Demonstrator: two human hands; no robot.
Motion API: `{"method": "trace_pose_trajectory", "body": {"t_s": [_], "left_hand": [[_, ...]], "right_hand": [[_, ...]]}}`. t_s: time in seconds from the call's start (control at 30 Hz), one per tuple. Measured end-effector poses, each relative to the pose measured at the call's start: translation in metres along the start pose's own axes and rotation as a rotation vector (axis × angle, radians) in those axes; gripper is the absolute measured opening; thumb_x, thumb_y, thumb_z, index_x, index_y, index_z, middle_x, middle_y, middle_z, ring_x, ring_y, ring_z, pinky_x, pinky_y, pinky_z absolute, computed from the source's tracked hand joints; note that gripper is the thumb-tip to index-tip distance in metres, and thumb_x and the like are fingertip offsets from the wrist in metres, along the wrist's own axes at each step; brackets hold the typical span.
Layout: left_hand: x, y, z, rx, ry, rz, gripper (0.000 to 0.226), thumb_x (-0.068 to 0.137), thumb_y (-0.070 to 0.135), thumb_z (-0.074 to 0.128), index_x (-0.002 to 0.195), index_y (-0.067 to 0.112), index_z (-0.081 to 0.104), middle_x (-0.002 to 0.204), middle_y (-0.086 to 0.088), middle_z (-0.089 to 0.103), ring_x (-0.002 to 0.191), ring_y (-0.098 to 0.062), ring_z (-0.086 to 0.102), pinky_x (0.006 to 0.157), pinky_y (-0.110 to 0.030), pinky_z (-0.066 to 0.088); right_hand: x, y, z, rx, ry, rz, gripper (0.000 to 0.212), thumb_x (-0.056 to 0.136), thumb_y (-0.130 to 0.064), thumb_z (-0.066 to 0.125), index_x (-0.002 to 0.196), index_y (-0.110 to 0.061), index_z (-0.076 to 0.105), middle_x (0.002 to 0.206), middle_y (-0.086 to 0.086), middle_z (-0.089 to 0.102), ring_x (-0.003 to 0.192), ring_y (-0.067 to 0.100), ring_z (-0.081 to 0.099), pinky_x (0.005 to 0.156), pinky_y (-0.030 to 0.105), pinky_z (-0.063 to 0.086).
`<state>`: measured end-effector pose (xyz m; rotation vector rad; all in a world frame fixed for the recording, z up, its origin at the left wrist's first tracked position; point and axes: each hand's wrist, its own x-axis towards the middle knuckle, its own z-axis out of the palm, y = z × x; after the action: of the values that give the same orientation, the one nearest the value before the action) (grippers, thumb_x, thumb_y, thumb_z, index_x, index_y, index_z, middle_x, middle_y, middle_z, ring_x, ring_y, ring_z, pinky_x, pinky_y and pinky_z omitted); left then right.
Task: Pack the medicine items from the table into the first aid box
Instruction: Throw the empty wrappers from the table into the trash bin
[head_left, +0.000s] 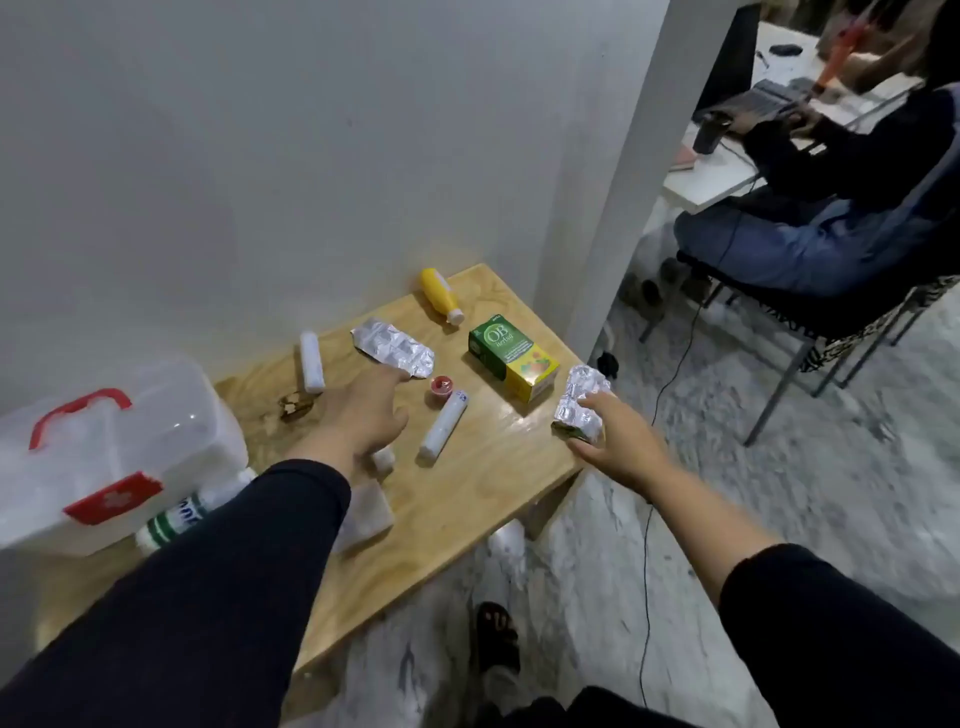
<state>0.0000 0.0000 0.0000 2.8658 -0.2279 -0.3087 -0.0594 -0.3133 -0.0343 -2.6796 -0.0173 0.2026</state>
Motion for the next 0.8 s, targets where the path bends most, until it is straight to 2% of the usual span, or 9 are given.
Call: {"method": "trace_pose_trajectory", "body": {"t_s": [0.1, 0.27, 0.33, 0.43, 0.53, 0.6, 0.67, 0.73, 0.8], "left_hand": [[0.028, 0.0, 0.013, -0.062, -0.004, -0.018, 0.052, 0.088, 0.016, 0.055, 0.139, 0.022, 0.043, 0.148, 0.002, 0.042, 0.126, -0.025, 0.05, 0.092, -0.042, 0.05], [0.063, -0.002, 0.032, -0.057, -0.002, -0.068, 0.066, 0.09, 0.012, 0.055, 0.15, 0.016, 0.027, 0.158, -0.002, 0.028, 0.143, -0.025, 0.033, 0.104, -0.043, 0.043], [0.069, -0.003, 0.039, -0.018, -0.01, -0.08, 0.062, 0.092, 0.015, 0.051, 0.15, 0.017, 0.028, 0.157, -0.001, 0.03, 0.138, -0.027, 0.039, 0.099, -0.043, 0.046], [0.073, -0.007, 0.05, 0.059, 0.079, -0.037, 0.048, 0.096, 0.015, 0.047, 0.144, 0.017, 0.042, 0.152, -0.001, 0.041, 0.13, -0.028, 0.048, 0.086, -0.043, 0.05], [0.075, -0.007, 0.054, 0.117, 0.162, 0.005, 0.042, 0.092, 0.008, 0.053, 0.134, 0.01, 0.055, 0.137, -0.01, 0.058, 0.113, -0.034, 0.06, 0.068, -0.042, 0.049], [0.076, -0.006, 0.054, 0.17, 0.175, 0.034, 0.033, 0.088, 0.004, 0.055, 0.12, 0.005, 0.061, 0.112, -0.015, 0.069, 0.092, -0.038, 0.065, 0.057, -0.038, 0.043], [0.076, -0.006, 0.051, 0.202, 0.185, 0.061, 0.024, 0.085, 0.002, 0.055, 0.107, 0.005, 0.064, 0.09, -0.015, 0.071, 0.077, -0.038, 0.065, 0.053, -0.037, 0.045], [0.076, -0.007, 0.044, 0.174, 0.223, 0.059, 0.024, 0.083, 0.0, 0.057, 0.103, 0.007, 0.068, 0.086, -0.015, 0.072, 0.074, -0.038, 0.065, 0.053, -0.039, 0.048], [0.077, -0.005, 0.035, 0.085, 0.297, 0.038, 0.028, 0.083, -0.002, 0.059, 0.108, 0.007, 0.069, 0.091, -0.016, 0.072, 0.079, -0.04, 0.065, 0.059, -0.042, 0.051]], "right_hand": [[0.012, 0.016, 0.013, 0.021, 0.07, -0.046, 0.064, 0.077, -0.031, 0.075, 0.13, -0.006, 0.052, 0.145, 0.011, 0.046, 0.138, 0.024, 0.039, 0.114, 0.037, 0.029], [0.025, 0.035, 0.035, 0.023, 0.132, -0.138, 0.052, 0.082, -0.029, 0.068, 0.128, -0.011, 0.055, 0.143, 0.006, 0.049, 0.137, 0.019, 0.041, 0.114, 0.044, 0.035], [0.026, 0.039, 0.042, -0.002, 0.184, -0.165, 0.047, 0.085, -0.035, 0.061, 0.126, -0.01, 0.058, 0.14, 0.006, 0.053, 0.133, 0.019, 0.046, 0.111, 0.043, 0.04], [0.026, 0.043, 0.046, -0.045, 0.241, -0.206, 0.048, 0.087, -0.041, 0.053, 0.122, -0.01, 0.061, 0.136, 0.006, 0.058, 0.129, 0.02, 0.052, 0.107, 0.041, 0.044], [0.026, 0.046, 0.047, -0.068, 0.291, -0.266, 0.04, 0.087, -0.038, 0.057, 0.113, -0.009, 0.067, 0.127, 0.009, 0.064, 0.122, 0.024, 0.057, 0.1, 0.041, 0.049], [0.027, 0.046, 0.047, -0.07, 0.304, -0.298, 0.034, 0.087, -0.035, 0.058, 0.106, -0.009, 0.069, 0.121, 0.008, 0.068, 0.119, 0.025, 0.059, 0.099, 0.04, 0.049], [0.026, 0.044, 0.046, -0.052, 0.31, -0.301, 0.03, 0.089, -0.033, 0.055, 0.102, -0.01, 0.069, 0.117, 0.007, 0.07, 0.117, 0.023, 0.061, 0.1, 0.039, 0.049], [0.026, 0.04, 0.042, -0.003, 0.334, -0.261, 0.029, 0.091, -0.032, 0.051, 0.102, -0.012, 0.068, 0.113, 0.006, 0.071, 0.111, 0.02, 0.064, 0.1, 0.034, 0.048], [0.03, 0.036, 0.032, 0.049, 0.39, -0.209, 0.027, 0.09, -0.03, 0.05, 0.101, -0.014, 0.068, 0.103, 0.004, 0.074, 0.096, 0.017, 0.067, 0.083, 0.028, 0.053]]}}
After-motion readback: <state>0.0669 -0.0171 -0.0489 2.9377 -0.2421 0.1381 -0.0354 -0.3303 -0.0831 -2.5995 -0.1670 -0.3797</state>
